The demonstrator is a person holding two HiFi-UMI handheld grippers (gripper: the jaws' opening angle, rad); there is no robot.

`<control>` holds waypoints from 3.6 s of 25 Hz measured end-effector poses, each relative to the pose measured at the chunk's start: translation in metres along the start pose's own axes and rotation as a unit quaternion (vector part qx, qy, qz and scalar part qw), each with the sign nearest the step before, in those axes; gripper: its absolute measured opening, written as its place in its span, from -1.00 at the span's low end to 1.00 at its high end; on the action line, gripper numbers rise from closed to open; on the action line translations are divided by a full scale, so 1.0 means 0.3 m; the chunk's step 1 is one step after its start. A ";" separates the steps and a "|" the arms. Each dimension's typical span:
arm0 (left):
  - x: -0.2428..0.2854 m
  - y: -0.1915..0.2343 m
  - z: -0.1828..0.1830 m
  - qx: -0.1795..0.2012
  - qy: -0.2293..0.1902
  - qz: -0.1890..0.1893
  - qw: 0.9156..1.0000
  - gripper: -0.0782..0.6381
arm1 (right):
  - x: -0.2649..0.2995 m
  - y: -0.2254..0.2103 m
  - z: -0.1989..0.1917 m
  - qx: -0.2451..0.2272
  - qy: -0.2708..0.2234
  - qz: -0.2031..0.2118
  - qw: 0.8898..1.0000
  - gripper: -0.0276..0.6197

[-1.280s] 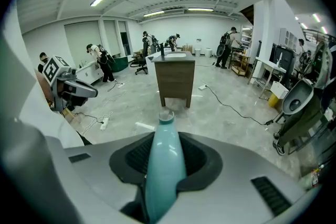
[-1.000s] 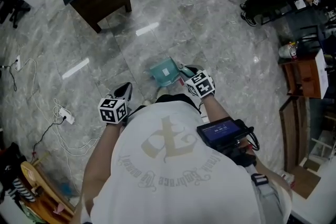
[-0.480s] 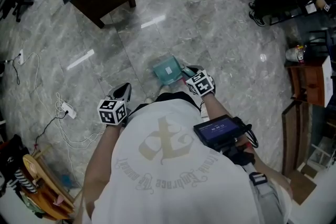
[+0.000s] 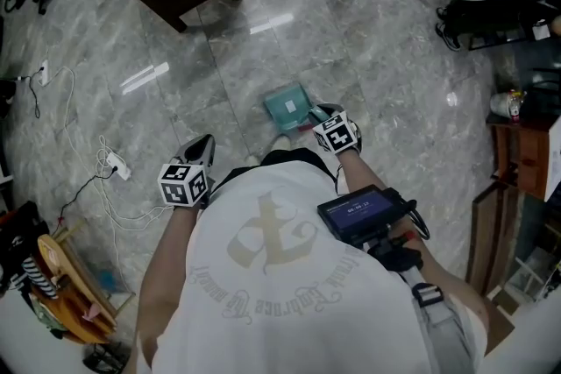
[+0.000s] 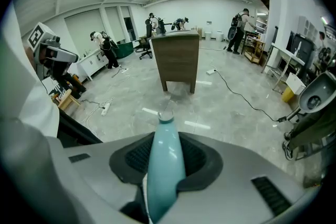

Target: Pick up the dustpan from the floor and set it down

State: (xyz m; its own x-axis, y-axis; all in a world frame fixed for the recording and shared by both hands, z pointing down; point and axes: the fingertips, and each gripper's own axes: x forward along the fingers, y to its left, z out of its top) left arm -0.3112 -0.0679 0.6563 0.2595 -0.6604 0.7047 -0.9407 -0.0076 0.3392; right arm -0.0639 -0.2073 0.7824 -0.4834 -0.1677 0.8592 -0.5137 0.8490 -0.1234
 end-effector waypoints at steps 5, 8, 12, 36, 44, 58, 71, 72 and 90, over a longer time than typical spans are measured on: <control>-0.003 0.003 -0.011 -0.011 0.005 0.013 1.000 -0.75 | 0.054 -0.043 -0.016 -0.004 0.005 -0.002 1.000 -0.55; -0.003 0.006 -0.011 -0.015 0.006 0.020 1.000 -0.75 | 0.062 -0.058 -0.032 -0.005 0.017 0.001 1.000 -0.55; 0.004 0.006 -0.006 -0.021 0.008 0.028 0.999 -0.75 | 0.069 -0.088 -0.046 0.000 0.023 -0.005 1.000 -0.55; -0.004 -0.071 -0.029 -0.007 0.035 0.034 0.999 -0.75 | 0.107 -0.002 -0.177 0.035 0.004 0.036 0.999 -0.46; 0.026 -0.127 -0.040 0.018 0.048 0.013 0.999 -0.75 | 0.079 -0.013 -0.177 0.055 -0.027 0.038 0.997 -0.29; 0.102 -0.148 0.077 0.067 0.016 -0.061 0.996 -0.75 | -0.105 -0.023 -0.172 0.091 -0.092 -0.014 0.992 -0.29; 0.078 -0.130 0.091 0.104 0.008 -0.129 0.986 -0.75 | -0.303 0.075 -0.097 0.148 -0.167 -0.095 0.970 -0.52; 0.088 -0.135 0.103 0.108 0.009 -0.132 0.985 -0.75 | -0.318 0.066 -0.079 0.154 -0.175 -0.099 0.967 -0.55; 0.075 -0.210 0.106 0.199 0.008 -0.231 0.953 -0.75 | -0.623 0.319 0.102 0.188 -0.304 -0.156 0.921 -0.86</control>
State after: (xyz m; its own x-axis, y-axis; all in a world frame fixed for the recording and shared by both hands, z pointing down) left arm -0.2529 -0.1061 0.6309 0.6653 -0.5062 0.5488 -0.7336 -0.5798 0.3545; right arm -0.0443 -0.1100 0.5947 -0.5187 -0.7209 0.4596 -0.8491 0.4971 -0.1785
